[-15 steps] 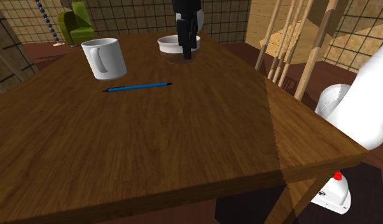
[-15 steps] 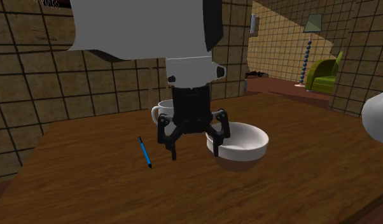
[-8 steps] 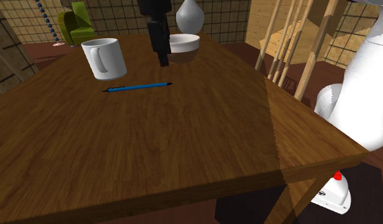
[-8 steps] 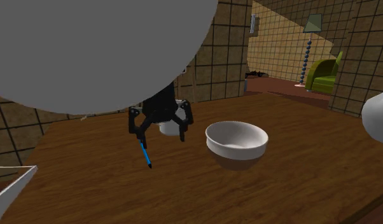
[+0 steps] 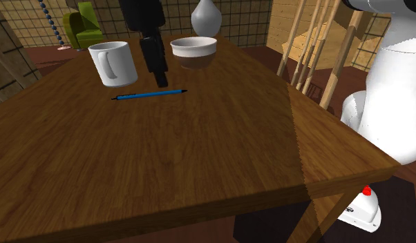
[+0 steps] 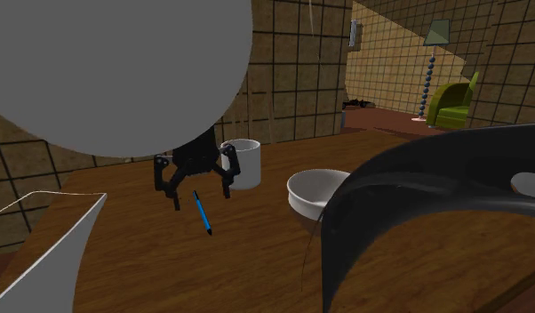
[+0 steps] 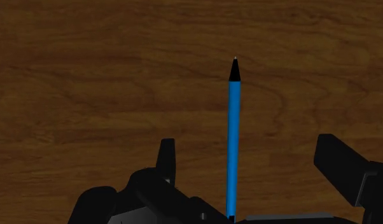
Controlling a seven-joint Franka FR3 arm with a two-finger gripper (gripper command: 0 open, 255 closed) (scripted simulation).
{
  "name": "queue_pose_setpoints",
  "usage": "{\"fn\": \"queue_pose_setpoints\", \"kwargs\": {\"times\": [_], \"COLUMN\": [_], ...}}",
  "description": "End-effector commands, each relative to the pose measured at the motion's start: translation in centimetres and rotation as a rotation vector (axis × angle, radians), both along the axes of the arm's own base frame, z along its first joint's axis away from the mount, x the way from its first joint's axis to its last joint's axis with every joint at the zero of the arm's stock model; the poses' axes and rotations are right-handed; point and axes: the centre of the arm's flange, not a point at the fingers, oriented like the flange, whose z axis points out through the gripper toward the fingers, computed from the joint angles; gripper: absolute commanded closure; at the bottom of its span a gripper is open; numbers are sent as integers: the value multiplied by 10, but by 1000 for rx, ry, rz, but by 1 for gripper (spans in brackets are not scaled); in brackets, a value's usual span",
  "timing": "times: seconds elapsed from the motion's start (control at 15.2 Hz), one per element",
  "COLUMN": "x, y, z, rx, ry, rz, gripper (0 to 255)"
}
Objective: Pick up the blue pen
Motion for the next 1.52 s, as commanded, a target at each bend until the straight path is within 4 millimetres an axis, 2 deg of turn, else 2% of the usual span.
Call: {"fn": "queue_pose_setpoints", "kwargs": {"times": [0.0, 0.26, 0.33, 0.92, 1.45], "x": [1, 0, 1, 1, 1], "y": [0, 0, -1, 0, 0], "z": [-10, -24, -23, -24, 19], "rx": [0, 0, 0, 0, 0], "ry": [0, 0, 0, 0, 0], "rz": [2, 2, 2, 2, 2], "gripper": [0, 0, 255, 255, 255]}}
